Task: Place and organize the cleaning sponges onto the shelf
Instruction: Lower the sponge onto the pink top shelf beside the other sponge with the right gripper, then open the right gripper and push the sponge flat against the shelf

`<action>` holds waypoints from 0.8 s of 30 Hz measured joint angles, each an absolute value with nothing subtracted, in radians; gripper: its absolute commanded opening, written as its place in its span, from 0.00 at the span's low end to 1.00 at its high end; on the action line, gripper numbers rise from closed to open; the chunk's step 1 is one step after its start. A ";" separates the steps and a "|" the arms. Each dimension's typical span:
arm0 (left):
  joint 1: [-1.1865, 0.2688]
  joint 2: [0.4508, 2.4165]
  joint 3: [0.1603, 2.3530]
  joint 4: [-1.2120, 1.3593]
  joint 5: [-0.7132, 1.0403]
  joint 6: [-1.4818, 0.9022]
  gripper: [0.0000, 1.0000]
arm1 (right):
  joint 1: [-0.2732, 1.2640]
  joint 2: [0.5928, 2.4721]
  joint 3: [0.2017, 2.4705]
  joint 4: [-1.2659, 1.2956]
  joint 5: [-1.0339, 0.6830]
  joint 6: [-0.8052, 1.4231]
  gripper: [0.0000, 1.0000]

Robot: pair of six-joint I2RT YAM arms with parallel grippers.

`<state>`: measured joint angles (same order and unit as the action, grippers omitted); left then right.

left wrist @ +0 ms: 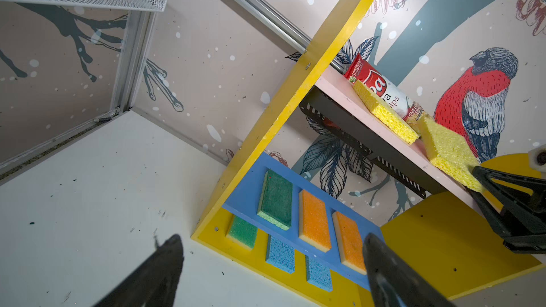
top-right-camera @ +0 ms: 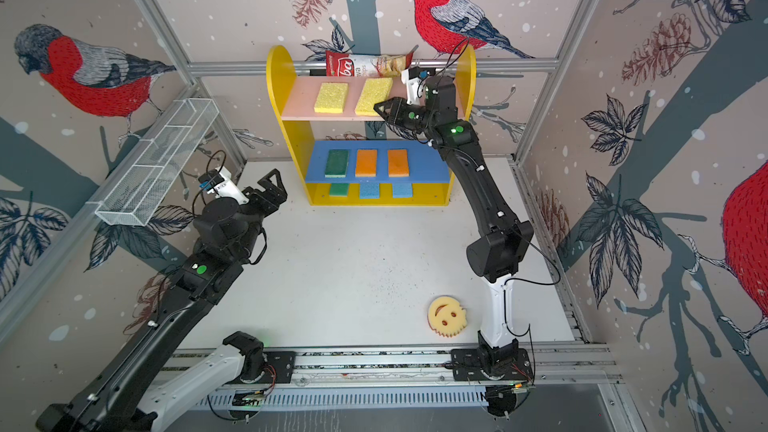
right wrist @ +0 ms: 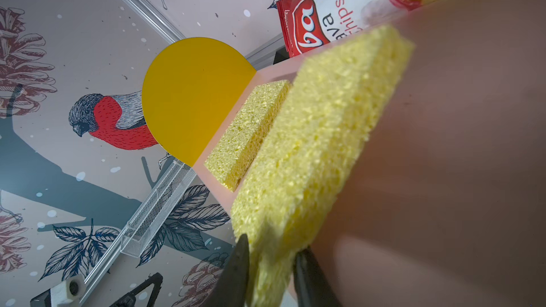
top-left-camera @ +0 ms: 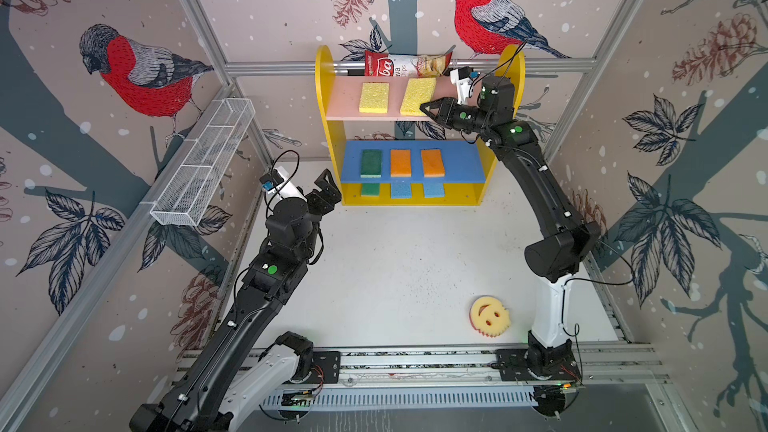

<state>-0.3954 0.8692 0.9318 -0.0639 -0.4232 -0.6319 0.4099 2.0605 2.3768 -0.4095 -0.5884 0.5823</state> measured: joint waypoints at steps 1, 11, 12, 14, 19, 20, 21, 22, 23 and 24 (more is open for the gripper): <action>-0.395 0.870 0.932 -0.064 -0.423 -0.632 0.93 | 0.410 2.061 2.377 -0.405 -0.583 0.582 0.34; -0.395 0.882 0.930 -0.064 -0.420 -0.640 0.93 | 0.402 2.052 2.394 -0.384 -0.524 0.583 0.61; -0.395 0.882 0.930 -0.064 -0.420 -0.641 0.93 | 0.400 2.050 2.394 -0.381 -0.517 0.583 0.63; -0.395 0.882 0.930 -0.064 -0.419 -0.646 0.93 | 0.397 2.048 2.395 -0.377 -0.500 0.587 0.64; -0.395 0.879 0.930 -0.064 -0.419 -0.648 0.93 | 0.390 2.029 2.381 -0.379 -0.439 0.597 0.67; -0.395 0.879 0.930 -0.064 -0.419 -0.648 0.93 | 0.390 2.025 2.378 -0.382 -0.428 0.597 0.68; -0.395 0.878 0.930 -0.064 -0.419 -0.648 0.93 | 0.392 2.021 2.374 -0.387 -0.412 0.596 0.68; -0.395 0.878 0.930 -0.064 -0.419 -0.648 0.93 | 0.393 2.017 2.373 -0.396 -0.393 0.593 0.68; -0.395 0.877 0.930 -0.064 -0.419 -0.648 0.93 | 0.397 2.014 2.372 -0.404 -0.375 0.586 0.68; -0.395 0.876 0.930 -0.064 -0.419 -0.648 0.93 | 0.405 2.011 2.372 -0.414 -0.348 0.574 0.68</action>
<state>-0.3954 0.8764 0.9298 -0.0639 -0.4194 -0.6479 0.4046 2.0106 2.3718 -0.4137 -0.3481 0.5735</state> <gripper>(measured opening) 0.934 0.685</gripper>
